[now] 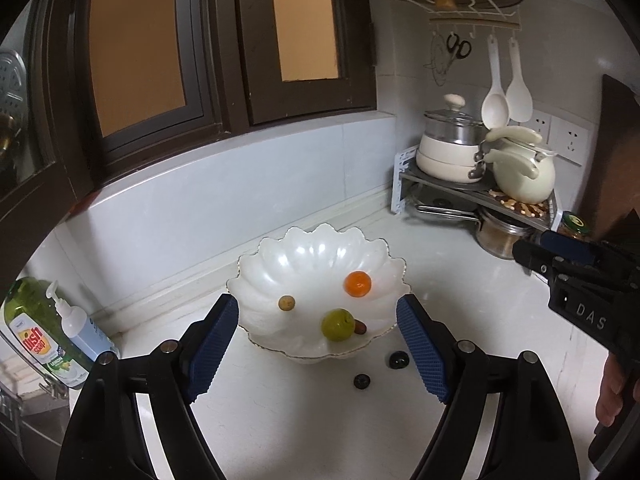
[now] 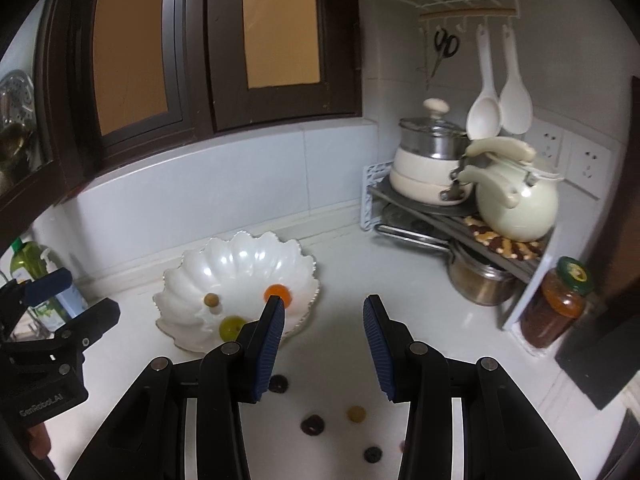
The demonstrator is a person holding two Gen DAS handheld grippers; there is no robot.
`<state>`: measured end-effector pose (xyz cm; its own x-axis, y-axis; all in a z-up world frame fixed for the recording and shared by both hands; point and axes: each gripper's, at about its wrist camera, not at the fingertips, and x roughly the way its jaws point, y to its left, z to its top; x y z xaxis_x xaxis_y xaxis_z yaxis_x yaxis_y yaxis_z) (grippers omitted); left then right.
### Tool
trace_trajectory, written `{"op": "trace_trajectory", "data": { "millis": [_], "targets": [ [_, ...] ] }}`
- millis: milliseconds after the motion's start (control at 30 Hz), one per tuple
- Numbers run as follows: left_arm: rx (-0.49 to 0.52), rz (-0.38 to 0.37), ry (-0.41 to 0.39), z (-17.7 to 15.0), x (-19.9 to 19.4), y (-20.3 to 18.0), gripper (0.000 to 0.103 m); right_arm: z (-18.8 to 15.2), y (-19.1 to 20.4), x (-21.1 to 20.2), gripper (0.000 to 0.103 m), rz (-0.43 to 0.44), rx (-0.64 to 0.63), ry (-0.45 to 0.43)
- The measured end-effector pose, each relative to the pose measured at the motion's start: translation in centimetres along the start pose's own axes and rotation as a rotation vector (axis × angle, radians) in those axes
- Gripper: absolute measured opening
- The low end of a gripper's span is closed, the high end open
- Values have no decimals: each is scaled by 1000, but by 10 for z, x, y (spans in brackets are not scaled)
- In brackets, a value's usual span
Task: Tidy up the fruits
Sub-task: 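Lift both tools away from the bowl back toward the fruits on the counter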
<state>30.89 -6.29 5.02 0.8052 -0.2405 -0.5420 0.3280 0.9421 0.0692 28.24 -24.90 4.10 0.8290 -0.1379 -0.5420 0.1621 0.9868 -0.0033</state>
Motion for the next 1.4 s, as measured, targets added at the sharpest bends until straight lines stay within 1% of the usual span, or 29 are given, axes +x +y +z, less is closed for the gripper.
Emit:
{"op": "trace_trajectory", "data": {
  "millis": [133, 300, 467, 733, 867, 1033, 1400],
  "targets": [
    [2, -15, -1, -7, -8, -6, 82, -9, -7, -12, 42, -22, 9, -14],
    [26, -10, -19, -16, -18, -14, 82, -22, -15, -24, 42, -57, 10, -22],
    [59, -22, -33, -26, -24, -24, 82, -36, -25, -30, 42, -59, 38, -7],
    [78, -71, -8, -45, -23, -38, 82, -59, -36, -37, 42, -79, 58, 9],
    [88, -80, 0, -52, -21, -45, 82, -70, -42, -39, 42, -100, 71, 21],
    [106, -75, -11, -62, -21, -54, 82, -83, -50, -41, 42, -120, 80, 32],
    [150, -118, -13, -83, -15, -74, 82, -111, -65, -39, 42, -133, 88, 65]
  ]
}}
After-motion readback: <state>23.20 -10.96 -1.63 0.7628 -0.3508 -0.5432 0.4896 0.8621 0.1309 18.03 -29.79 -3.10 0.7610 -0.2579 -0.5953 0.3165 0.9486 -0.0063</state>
